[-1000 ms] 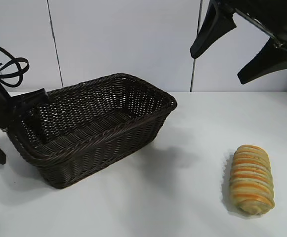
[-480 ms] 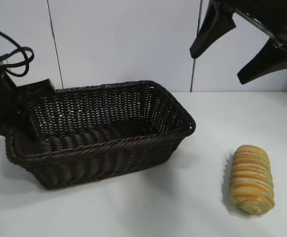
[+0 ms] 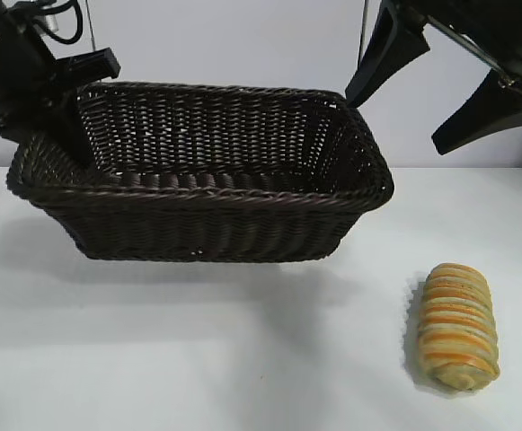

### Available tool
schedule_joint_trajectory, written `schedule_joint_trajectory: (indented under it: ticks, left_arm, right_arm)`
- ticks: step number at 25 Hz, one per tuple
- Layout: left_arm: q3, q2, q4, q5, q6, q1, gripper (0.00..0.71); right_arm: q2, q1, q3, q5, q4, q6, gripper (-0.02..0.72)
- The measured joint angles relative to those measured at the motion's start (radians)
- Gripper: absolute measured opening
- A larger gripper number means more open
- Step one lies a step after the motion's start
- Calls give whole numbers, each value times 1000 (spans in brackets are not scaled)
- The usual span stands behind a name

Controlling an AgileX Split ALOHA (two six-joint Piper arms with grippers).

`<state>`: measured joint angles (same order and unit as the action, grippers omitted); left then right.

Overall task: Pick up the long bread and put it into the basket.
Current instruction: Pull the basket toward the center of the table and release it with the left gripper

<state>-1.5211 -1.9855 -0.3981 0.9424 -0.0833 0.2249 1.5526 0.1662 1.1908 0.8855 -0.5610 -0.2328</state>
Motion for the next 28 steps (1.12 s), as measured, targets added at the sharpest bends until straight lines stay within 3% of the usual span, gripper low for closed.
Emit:
schedule_joint_trajectory:
  ticks: [11, 13, 14, 16, 18, 22, 28]
  left_arm:
    - [-3, -115, -15, -52, -27, 0, 113]
    - [-3, -115, -29, -56, -27, 0, 215]
    - [-3, -115, -34, -56, -27, 0, 287]
    - [-8, -115, -44, -53, -27, 0, 496]
    - [-10, -112, -44, -47, -27, 0, 613]
    - [-12, -74, -13, -29, -23, 0, 680]
    - [-108, 8, 173, 49, 57, -29, 693]
  right_arm:
    - [0, 0, 0, 5, 0, 0, 684]
    - [0, 0, 0, 5, 0, 0, 684]
    - [0, 0, 0, 5, 0, 0, 684]
    - [0, 0, 0, 5, 0, 0, 684]
    - [0, 0, 0, 5, 0, 0, 684]
    - [0, 0, 0, 5, 0, 0, 684]
    - [0, 0, 0, 6, 0, 0, 684]
